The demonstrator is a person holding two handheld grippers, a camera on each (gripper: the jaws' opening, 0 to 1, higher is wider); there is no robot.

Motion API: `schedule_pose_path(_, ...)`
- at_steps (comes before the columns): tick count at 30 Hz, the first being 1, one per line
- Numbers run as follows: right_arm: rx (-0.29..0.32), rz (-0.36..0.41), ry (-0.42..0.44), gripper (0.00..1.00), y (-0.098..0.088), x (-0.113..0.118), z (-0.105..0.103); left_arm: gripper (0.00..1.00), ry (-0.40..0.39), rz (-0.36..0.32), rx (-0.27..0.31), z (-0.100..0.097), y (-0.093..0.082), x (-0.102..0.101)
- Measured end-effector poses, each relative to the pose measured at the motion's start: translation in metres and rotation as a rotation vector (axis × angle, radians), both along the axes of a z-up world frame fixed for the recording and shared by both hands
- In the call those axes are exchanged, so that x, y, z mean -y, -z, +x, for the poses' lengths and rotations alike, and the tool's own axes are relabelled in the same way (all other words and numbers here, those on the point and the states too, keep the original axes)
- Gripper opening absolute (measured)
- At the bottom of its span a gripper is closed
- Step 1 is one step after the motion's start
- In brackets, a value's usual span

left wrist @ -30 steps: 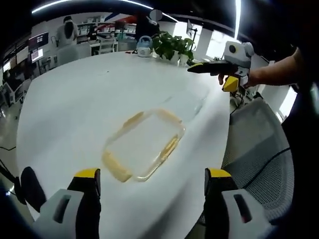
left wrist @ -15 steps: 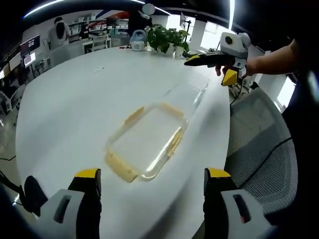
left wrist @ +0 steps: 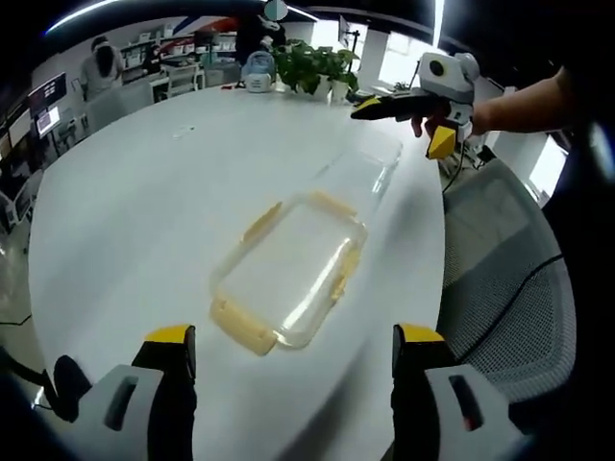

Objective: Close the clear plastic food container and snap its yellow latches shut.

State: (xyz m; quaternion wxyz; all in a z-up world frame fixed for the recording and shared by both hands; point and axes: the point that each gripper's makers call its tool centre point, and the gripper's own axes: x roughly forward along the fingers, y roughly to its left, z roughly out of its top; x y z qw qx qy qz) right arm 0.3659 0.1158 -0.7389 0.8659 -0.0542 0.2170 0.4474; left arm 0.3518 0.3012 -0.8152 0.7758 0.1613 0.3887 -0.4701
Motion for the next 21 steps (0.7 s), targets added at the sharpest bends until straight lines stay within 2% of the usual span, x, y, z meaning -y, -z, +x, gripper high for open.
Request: schedule_pose_path(21,-0.008,-0.078,-0.069,0.77,0.015,-0.004,0.002,0.83,0.143,0.111,0.012,0.015,0.016,-0.006)
